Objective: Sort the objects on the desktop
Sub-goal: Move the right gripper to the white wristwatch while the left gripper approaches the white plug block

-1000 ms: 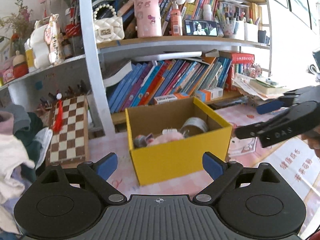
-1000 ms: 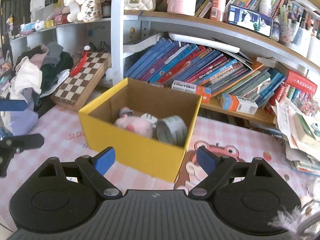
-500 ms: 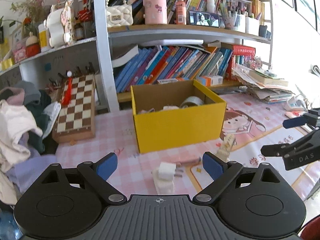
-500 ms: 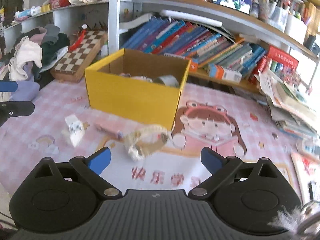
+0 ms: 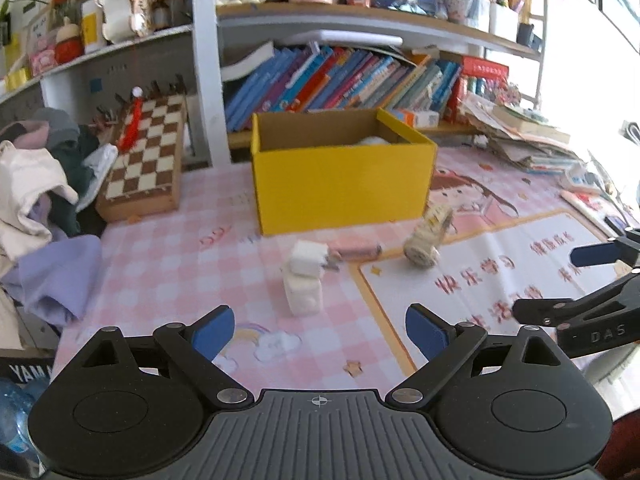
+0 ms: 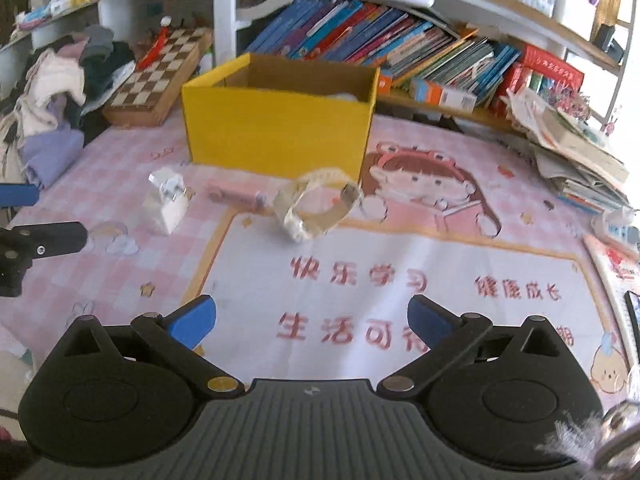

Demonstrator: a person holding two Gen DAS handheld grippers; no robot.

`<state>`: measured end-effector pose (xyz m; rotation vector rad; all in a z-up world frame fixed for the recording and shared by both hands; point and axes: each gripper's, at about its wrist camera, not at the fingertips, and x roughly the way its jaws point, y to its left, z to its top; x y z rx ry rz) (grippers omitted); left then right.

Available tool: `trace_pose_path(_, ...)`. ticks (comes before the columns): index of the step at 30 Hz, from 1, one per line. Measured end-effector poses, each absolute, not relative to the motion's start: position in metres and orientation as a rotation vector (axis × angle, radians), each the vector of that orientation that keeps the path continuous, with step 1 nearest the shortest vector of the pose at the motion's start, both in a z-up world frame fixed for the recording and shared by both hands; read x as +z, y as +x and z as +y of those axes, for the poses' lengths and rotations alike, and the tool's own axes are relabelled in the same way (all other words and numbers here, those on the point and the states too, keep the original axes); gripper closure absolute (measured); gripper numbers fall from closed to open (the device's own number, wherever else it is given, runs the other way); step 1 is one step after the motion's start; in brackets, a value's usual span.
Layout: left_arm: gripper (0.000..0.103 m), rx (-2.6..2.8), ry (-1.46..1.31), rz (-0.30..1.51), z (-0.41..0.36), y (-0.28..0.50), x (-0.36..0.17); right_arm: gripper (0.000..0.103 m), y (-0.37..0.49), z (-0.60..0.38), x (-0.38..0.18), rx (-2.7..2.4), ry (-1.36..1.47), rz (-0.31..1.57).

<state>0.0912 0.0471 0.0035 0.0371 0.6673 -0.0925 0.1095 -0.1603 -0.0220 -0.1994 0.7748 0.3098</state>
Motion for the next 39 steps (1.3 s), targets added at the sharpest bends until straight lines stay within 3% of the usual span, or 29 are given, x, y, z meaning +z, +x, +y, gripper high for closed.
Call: trace_pose_path(39,0.008,-0.139,0.05,0.709,0.031,0.093,-0.009,0.0,0.103,-0.143,-0.03,0.364,-0.274,0.768)
